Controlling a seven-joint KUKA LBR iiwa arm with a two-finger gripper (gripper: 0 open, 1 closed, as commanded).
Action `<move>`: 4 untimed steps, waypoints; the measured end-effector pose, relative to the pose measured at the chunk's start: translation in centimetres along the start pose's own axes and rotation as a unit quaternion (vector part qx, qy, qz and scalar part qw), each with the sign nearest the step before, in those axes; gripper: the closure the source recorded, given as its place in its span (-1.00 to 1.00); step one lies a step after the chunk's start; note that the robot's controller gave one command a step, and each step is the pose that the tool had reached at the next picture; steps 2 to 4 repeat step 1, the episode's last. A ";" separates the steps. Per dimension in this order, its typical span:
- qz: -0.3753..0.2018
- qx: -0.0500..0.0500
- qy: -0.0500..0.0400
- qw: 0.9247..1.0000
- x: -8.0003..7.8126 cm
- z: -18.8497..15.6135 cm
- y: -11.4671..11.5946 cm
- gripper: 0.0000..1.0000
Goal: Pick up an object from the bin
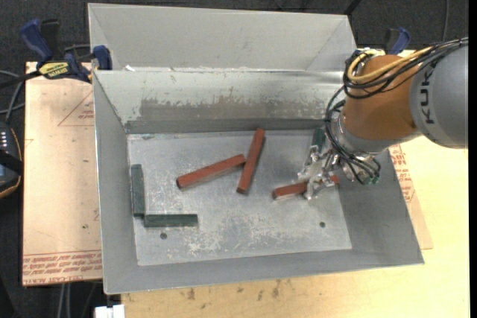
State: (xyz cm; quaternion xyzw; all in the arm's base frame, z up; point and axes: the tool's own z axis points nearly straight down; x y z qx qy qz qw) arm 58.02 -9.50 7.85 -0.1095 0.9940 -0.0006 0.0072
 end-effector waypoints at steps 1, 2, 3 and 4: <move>-0.017 -0.001 0.004 1.000 -1.7 -14.6 -1.0 1.00; -0.017 -0.001 0.004 1.000 -1.7 -14.6 -1.0 1.00; -0.017 -0.001 0.004 1.000 -1.7 -14.6 -1.0 1.00; -0.017 -0.001 0.004 1.000 -1.7 -14.6 -1.0 1.00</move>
Offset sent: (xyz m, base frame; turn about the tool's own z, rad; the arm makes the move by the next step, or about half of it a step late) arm 0.0000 0.0000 0.0000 0.0000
